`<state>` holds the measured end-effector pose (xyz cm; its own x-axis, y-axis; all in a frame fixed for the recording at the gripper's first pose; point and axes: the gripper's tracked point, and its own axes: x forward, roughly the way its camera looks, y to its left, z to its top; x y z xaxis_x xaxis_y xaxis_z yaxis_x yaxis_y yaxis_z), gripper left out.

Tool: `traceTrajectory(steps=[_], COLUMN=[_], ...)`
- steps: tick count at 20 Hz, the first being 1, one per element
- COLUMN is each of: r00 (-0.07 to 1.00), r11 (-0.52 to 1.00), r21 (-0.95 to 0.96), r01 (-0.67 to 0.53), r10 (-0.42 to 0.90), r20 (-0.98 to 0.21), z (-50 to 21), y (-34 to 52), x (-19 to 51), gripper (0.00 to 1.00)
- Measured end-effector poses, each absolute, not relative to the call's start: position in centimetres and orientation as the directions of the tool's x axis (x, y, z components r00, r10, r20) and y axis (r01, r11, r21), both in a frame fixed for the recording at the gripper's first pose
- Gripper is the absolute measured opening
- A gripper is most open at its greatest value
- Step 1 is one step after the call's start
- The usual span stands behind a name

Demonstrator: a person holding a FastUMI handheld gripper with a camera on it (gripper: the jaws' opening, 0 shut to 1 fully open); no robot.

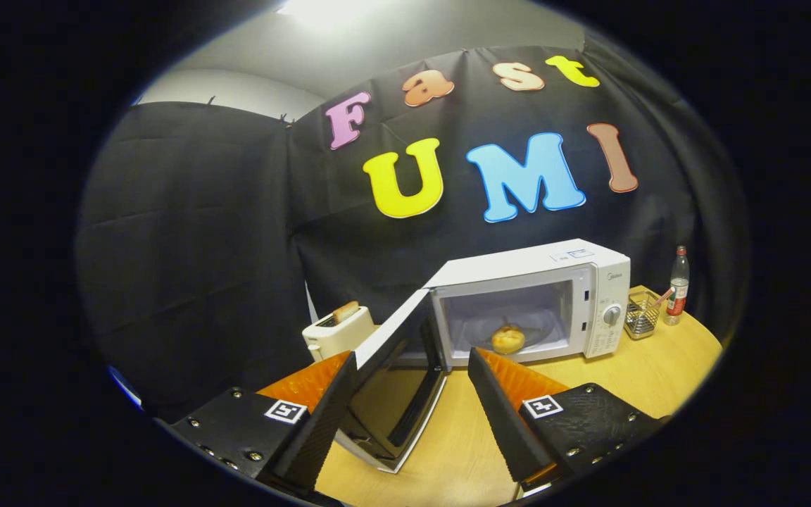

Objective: Open the microwave, put the food inside, and close the microwave door.

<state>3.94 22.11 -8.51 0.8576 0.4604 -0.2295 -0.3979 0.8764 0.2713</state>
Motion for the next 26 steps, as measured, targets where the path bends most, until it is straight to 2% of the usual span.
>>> traceTrajectory(steps=[9,15,23,26], r00=[0.734,0.630,0.541,0.549], r11=[0.761,0.676,0.642,0.665], r21=[0.249,0.269,0.324,0.320], r01=[-0.599,-0.686,-0.695,-0.675], r10=[0.646,0.737,0.763,0.742], r20=[-0.209,-0.244,-0.353,-0.384], z=[-5.7,-7.6,-13.1,-14.4], y=[31.2,36.2,38.8,38.5], x=[-2.1,-4.7,-4.2,-2.9], gripper=[0.96,0.96,0.95,0.87])
